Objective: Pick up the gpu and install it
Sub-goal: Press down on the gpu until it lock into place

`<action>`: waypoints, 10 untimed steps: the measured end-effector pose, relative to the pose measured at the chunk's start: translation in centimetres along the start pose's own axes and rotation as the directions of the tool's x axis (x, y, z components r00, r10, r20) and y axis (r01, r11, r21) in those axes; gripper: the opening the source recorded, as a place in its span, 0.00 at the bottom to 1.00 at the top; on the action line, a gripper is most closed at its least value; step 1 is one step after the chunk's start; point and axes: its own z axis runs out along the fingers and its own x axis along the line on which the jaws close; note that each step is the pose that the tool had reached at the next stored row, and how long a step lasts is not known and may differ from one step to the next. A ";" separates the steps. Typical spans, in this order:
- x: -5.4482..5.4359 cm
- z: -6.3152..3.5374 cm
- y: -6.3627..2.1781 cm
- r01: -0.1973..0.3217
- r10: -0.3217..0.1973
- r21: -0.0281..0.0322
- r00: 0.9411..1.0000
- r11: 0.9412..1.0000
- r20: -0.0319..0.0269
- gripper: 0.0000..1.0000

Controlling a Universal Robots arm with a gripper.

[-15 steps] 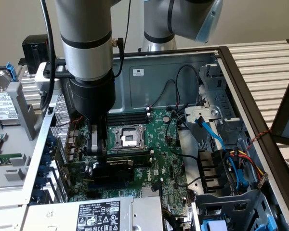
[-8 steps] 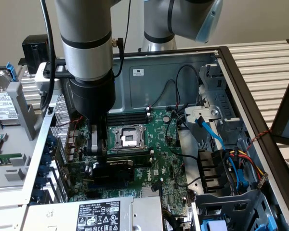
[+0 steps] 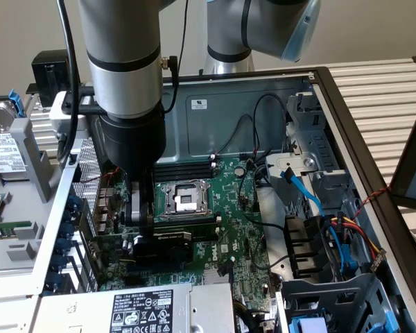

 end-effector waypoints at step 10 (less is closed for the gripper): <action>0.0 -0.02 -0.02 0.000 0.000 0.000 1.000 1.000 0.000 0.11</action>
